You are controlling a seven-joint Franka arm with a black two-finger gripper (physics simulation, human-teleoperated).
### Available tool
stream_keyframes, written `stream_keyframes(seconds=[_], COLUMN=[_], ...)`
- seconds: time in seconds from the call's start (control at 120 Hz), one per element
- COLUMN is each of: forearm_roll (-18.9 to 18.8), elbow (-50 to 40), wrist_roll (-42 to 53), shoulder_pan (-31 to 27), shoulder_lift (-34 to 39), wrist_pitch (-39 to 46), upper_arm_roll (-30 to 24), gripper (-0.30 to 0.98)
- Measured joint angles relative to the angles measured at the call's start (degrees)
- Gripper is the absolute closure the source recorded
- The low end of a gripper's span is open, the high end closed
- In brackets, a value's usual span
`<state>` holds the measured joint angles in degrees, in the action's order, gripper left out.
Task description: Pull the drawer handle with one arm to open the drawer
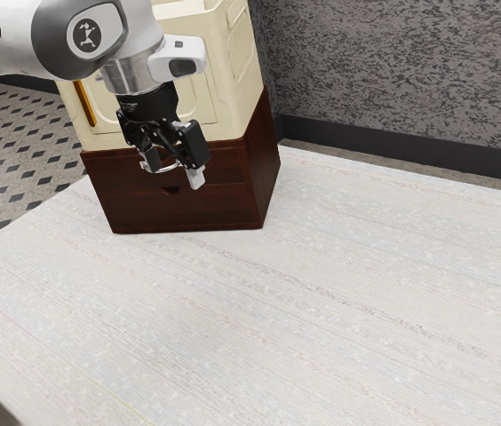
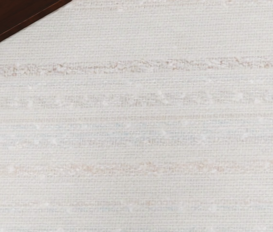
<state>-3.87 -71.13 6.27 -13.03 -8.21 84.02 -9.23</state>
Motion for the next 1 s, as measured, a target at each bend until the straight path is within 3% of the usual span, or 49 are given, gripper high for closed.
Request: stream_keyframes(seconds=[0.283, 0.408, 0.658, 0.75, 0.858, 1.0], forearm_roll=[5.81, 6.40, 9.76, 4.92, 0.00, -1.49], elbow=[2.11, 10.18, 11.97, 11.53, 6.11, -2.82], wrist_roll=[1.42, 11.00, 27.77, 32.45, 39.66, 48.34], shoulder_pan=[-1.39, -1.19, 0.04, -1.14, -0.64, -0.01], shoulder_lift=[-0.41, 1.58, 5.02, 4.49, 4.61, 5.34], wrist_pitch=[-0.03, -0.05, 0.14, -0.09, 5.33, 15.09], upper_arm_roll=[2.84, 2.43, 0.80, -1.32, -1.28, 2.46], gripper=[0.00, 0.00, 0.01, 0.03, 0.05, 0.08])
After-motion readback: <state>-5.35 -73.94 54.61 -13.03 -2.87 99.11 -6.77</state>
